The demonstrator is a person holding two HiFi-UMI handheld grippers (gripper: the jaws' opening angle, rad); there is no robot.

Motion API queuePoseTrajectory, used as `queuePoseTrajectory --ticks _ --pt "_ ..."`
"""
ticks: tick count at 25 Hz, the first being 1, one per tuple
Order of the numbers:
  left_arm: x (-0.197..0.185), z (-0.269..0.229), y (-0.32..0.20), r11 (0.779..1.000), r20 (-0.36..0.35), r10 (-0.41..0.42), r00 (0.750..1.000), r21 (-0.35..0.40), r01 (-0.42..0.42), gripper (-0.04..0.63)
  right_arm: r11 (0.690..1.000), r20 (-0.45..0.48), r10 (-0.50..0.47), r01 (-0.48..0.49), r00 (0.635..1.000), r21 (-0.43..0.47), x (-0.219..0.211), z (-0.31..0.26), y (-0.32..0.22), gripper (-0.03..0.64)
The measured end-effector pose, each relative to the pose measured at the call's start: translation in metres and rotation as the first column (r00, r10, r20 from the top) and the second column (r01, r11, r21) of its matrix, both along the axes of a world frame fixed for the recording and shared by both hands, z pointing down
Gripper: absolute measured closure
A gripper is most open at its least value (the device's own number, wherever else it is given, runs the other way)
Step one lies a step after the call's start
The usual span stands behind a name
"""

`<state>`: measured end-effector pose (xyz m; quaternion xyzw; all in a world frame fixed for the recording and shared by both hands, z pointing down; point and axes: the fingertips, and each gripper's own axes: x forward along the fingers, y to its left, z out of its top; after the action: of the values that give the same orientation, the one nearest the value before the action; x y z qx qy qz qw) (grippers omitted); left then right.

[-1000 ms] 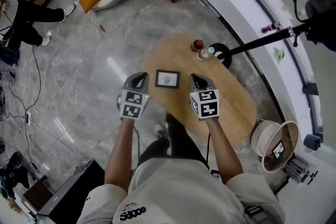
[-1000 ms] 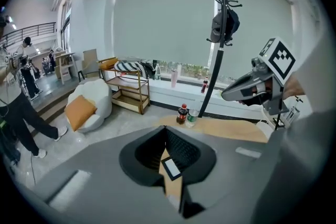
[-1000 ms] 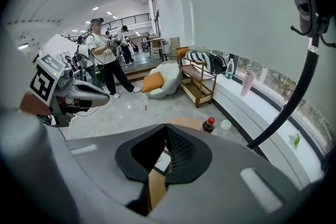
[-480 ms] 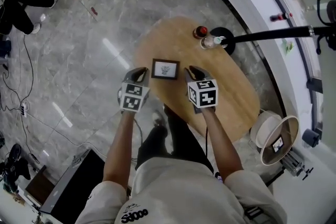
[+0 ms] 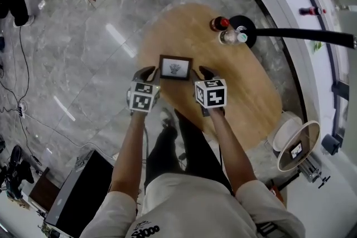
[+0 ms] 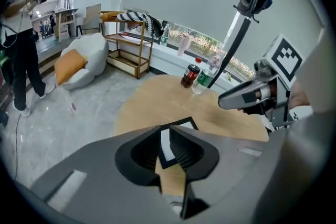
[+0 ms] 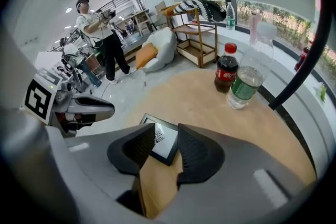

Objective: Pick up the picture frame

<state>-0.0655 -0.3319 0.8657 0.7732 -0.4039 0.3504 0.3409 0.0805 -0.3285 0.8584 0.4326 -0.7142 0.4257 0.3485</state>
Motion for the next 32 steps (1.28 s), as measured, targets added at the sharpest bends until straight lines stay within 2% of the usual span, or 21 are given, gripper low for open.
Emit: queuePoseTrajectory --ticks 10,17,22,27,30,32 --pt "0.000 0.071 0.004 0.994 0.010 -0.036 0.999 -0.106 0.037 0.508 0.989 0.027 0.053 -0.048 0.998 -0.140 -0.004 0.075 0.005 0.449" --pt "0.006 0.098 0.002 0.985 0.001 -0.064 0.998 -0.159 0.063 0.489 0.971 0.026 0.092 -0.084 0.995 -0.224 -0.006 0.112 0.016 0.449" --pt "0.006 0.112 0.003 0.976 0.021 -0.091 0.996 -0.196 0.093 0.485 0.958 0.021 0.146 -0.137 0.989 -0.252 -0.003 0.126 0.015 0.449" --pt "0.006 0.124 0.008 0.967 0.039 -0.109 0.993 -0.226 0.115 0.486 0.954 0.014 0.149 -0.140 0.989 -0.264 -0.008 0.133 0.009 0.449" --pt "0.006 0.129 0.009 0.963 0.054 -0.119 0.991 -0.235 0.129 0.492 0.953 -0.033 0.139 -0.143 0.990 -0.269 -0.004 0.136 0.007 0.496" --pt "0.006 0.130 0.011 0.963 0.056 -0.123 0.991 -0.234 0.132 0.498 0.951 -0.038 0.147 -0.152 0.988 -0.269 -0.004 0.136 0.009 0.497"
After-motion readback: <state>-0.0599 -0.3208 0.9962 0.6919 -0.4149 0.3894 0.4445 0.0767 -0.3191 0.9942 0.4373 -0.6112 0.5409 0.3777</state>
